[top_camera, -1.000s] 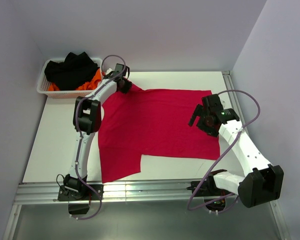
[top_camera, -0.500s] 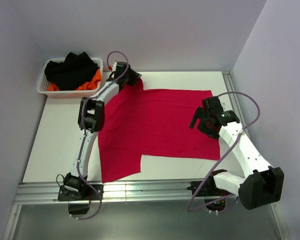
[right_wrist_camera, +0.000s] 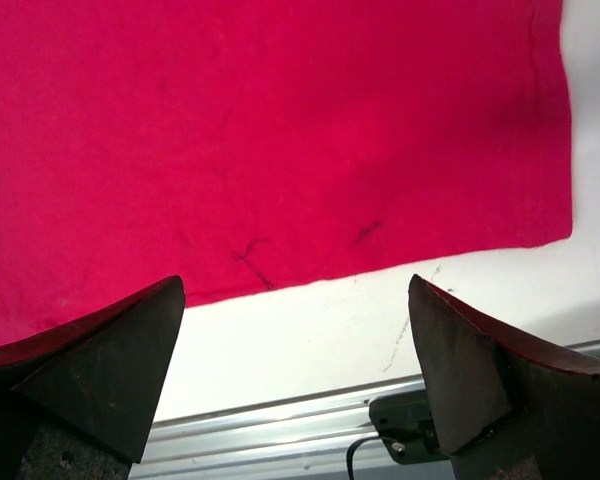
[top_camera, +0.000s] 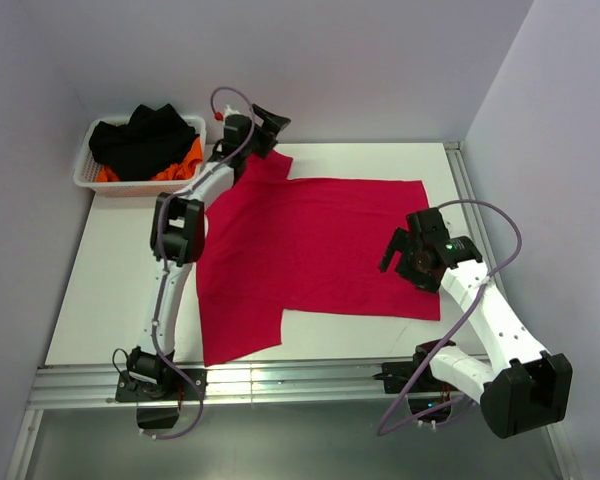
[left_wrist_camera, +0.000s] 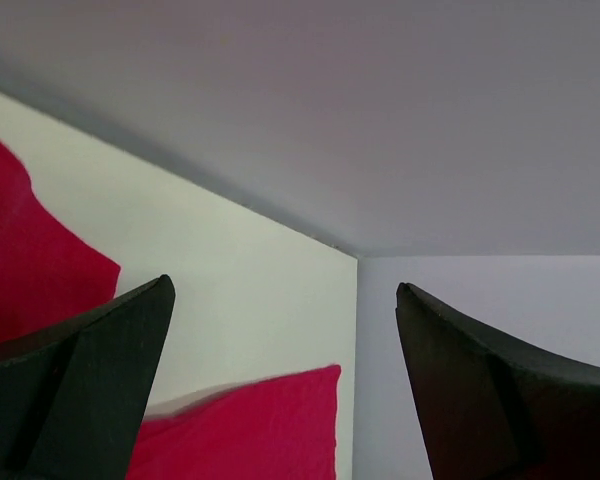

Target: Fold and stack the t-shirts

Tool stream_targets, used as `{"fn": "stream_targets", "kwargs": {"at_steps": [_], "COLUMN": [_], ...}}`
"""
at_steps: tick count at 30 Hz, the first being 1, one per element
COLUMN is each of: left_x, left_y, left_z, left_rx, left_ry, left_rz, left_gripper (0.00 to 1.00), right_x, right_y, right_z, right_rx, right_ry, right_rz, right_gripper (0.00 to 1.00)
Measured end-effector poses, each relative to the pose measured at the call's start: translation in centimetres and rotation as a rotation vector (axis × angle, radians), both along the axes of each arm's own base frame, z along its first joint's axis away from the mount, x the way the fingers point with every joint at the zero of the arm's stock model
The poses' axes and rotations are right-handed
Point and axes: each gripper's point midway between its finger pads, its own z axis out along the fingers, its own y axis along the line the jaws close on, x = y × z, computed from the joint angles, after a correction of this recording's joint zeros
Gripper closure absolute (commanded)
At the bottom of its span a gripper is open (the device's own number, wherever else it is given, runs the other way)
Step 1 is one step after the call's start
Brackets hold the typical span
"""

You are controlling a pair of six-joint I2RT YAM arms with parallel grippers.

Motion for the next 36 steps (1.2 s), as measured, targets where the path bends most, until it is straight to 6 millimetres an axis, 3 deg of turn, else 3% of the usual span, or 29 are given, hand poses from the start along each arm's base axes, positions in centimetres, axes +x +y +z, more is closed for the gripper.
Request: {"fn": "stream_targets", "kwargs": {"at_steps": [2, 5, 6, 8, 10, 12, 14, 16, 18, 20, 23, 26, 28, 30, 36], "left_x": [-0.4, -1.0, -1.5, -2.7, -4.5, -6.3, -7.2, -7.0, -6.1, -4.5, -3.5, -4.4, -4.7, -4.5, -3.0], "left_y": [1.4, 4.2, 5.5, 7.6, 10.1, 12.0, 13.0, 13.0, 12.2, 11.2, 9.9, 9.4, 9.1, 8.8, 7.4], "left_z": [3.4, 9.8, 12.6, 16.2, 18.5, 18.7, 16.9, 14.0, 9.3, 4.3, -2.7, -8.0, -9.5, -9.5, -8.1], "left_rx": [0.039, 0.101, 0.129, 0.177, 0.229, 0.28, 0.321, 0.357, 0.398, 0.423, 0.44, 0.443, 0.426, 0.403, 0.36], "left_ry": [-0.044, -0.127, -0.159, -0.189, -0.197, -0.173, -0.124, -0.062, 0.029, 0.104, 0.213, 0.32, 0.356, 0.359, 0.305], "left_rz": [0.022, 0.081, 0.11, 0.156, 0.201, 0.229, 0.233, 0.211, 0.154, 0.098, 0.01, -0.039, -0.055, -0.057, -0.035], "left_gripper": [0.01, 0.09, 0.11, 0.14, 0.15, 0.24, 0.35, 0.49, 0.67, 0.79, 0.86, 0.88, 0.89, 0.89, 0.9], "right_x": [-0.3, -0.1, 0.1, 0.4, 0.7, 1.3, 1.9, 2.4, 2.6, 2.7, 2.5, 2.1, 1.6, 1.2, 0.3], "right_y": [0.1, 0.2, 0.2, 0.3, 0.4, 0.6, 0.9, 1.4, 1.7, 1.8, 1.8, 1.4, 1.1, 0.9, 0.4], "right_z": [-0.3, -0.2, -0.1, 0.0, 0.2, 0.4, 0.6, 0.6, 0.5, 0.6, 0.9, 1.5, 2.1, 2.7, 2.9], "right_rx": [0.009, 0.014, 0.015, 0.017, 0.02, 0.029, 0.042, 0.06, 0.072, 0.08, 0.08, 0.066, 0.059, 0.057, 0.038], "right_ry": [0.008, -0.001, -0.007, -0.019, -0.032, -0.05, -0.066, -0.073, -0.074, -0.078, -0.092, -0.12, -0.139, -0.164, -0.161], "right_rz": [-0.002, 0.0, -0.001, 0.0, 0.001, 0.006, 0.012, 0.02, 0.027, 0.032, 0.039, 0.046, 0.046, 0.047, 0.037], "right_gripper": [0.0, 0.0, 0.0, 0.0, 0.0, 0.0, 0.01, 0.03, 0.03, 0.03, 0.03, 0.03, 0.03, 0.04, 0.04]}}
